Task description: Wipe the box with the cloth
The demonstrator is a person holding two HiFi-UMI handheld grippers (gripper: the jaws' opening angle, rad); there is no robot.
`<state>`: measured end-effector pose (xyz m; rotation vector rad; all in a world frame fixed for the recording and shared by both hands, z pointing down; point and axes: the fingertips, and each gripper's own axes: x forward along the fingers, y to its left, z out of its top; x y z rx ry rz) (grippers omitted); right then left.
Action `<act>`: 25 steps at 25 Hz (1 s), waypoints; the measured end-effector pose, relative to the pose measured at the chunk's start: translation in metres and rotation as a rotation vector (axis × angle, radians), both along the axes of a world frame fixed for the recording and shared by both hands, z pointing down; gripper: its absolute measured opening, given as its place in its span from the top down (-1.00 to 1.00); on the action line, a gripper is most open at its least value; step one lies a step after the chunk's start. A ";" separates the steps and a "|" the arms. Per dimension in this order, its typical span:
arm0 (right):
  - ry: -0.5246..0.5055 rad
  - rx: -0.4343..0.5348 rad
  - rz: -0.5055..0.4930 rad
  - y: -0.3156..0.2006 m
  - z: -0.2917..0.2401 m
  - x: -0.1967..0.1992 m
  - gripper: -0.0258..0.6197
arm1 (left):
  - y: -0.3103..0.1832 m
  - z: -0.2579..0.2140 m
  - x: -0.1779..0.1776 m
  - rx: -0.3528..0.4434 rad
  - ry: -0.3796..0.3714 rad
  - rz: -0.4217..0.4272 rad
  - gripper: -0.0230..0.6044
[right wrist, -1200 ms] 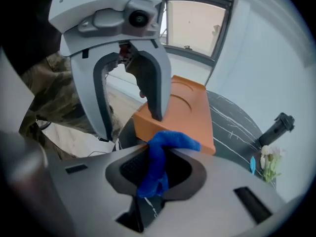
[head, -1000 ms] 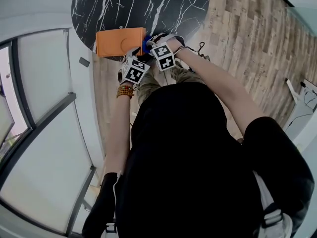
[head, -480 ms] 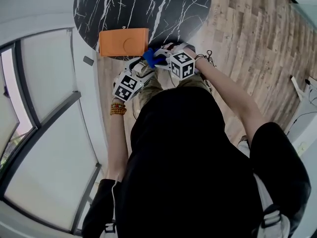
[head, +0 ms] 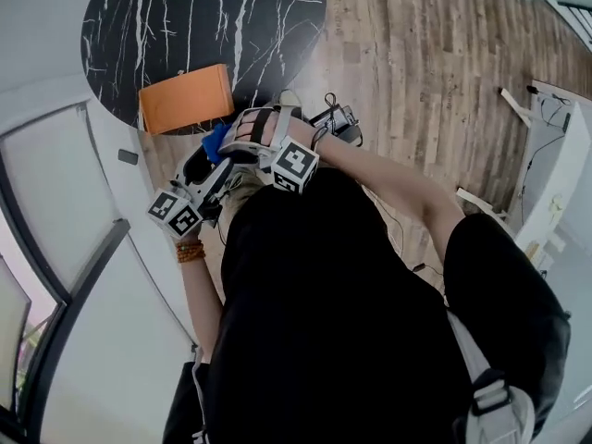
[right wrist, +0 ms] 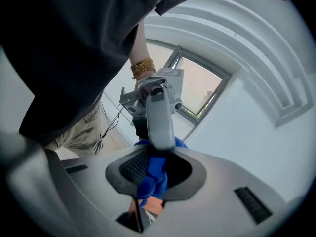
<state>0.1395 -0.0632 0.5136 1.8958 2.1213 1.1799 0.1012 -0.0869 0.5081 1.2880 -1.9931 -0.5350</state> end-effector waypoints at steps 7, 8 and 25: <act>0.031 0.032 0.095 0.082 -0.012 0.007 0.72 | 0.080 -0.006 0.011 0.113 -0.035 0.160 0.17; 0.034 0.041 0.112 0.095 -0.011 0.008 0.71 | 0.094 -0.006 0.013 0.110 -0.047 0.192 0.20; 0.248 0.053 0.531 0.097 0.074 -0.075 0.52 | 0.201 0.031 -0.100 -0.271 -0.131 -0.089 0.63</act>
